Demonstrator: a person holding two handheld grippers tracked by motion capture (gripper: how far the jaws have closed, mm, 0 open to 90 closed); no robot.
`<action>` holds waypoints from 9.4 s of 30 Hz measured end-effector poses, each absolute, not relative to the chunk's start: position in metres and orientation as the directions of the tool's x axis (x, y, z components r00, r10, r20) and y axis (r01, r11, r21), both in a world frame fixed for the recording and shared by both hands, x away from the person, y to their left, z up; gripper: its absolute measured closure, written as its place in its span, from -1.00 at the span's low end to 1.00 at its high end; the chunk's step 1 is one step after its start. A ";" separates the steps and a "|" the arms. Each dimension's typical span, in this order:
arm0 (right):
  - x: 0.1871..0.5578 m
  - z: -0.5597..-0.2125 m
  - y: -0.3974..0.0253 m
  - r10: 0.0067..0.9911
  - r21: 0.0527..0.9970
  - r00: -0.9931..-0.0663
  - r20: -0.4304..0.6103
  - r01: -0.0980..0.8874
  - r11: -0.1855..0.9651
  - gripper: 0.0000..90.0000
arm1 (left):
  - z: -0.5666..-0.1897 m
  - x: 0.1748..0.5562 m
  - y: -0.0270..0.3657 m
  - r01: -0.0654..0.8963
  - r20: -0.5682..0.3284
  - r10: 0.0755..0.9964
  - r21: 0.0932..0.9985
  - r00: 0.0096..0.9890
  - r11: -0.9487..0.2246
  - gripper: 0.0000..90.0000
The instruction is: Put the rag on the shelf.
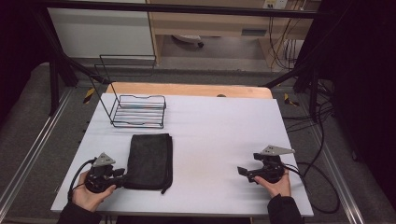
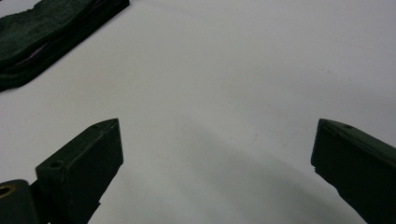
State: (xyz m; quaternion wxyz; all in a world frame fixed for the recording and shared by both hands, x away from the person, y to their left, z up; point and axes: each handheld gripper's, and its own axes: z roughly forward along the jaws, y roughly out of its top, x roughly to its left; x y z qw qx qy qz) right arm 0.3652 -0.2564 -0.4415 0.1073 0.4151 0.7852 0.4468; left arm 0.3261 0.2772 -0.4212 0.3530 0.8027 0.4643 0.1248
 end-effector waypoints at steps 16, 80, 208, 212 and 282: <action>0.385 -0.422 -0.166 0.720 0.806 -0.662 0.208 0.533 0.257 -0.84 | -0.422 0.387 0.273 0.645 -0.112 0.864 0.714 0.490 -0.273 0.04; 0.445 -0.438 -0.042 0.717 0.812 -0.657 0.233 0.537 0.228 -0.39 | -0.441 0.457 0.267 0.662 -0.142 0.858 0.701 0.494 -0.265 0.08; 0.414 -0.298 -0.006 0.607 0.973 -0.781 0.148 0.226 0.053 0.76 | -0.288 0.377 0.300 0.217 -0.069 0.808 0.973 0.585 -0.073 0.84; 0.415 -0.287 -0.002 0.609 0.979 -0.783 0.130 0.199 0.047 0.76 | -0.280 0.379 0.303 0.194 -0.085 0.811 0.980 0.578 -0.036 0.84; 0.449 -0.155 0.051 0.665 0.994 -0.746 -0.026 -0.088 -0.059 0.77 | -0.160 0.416 0.333 -0.079 -0.063 0.865 0.990 0.498 0.118 0.85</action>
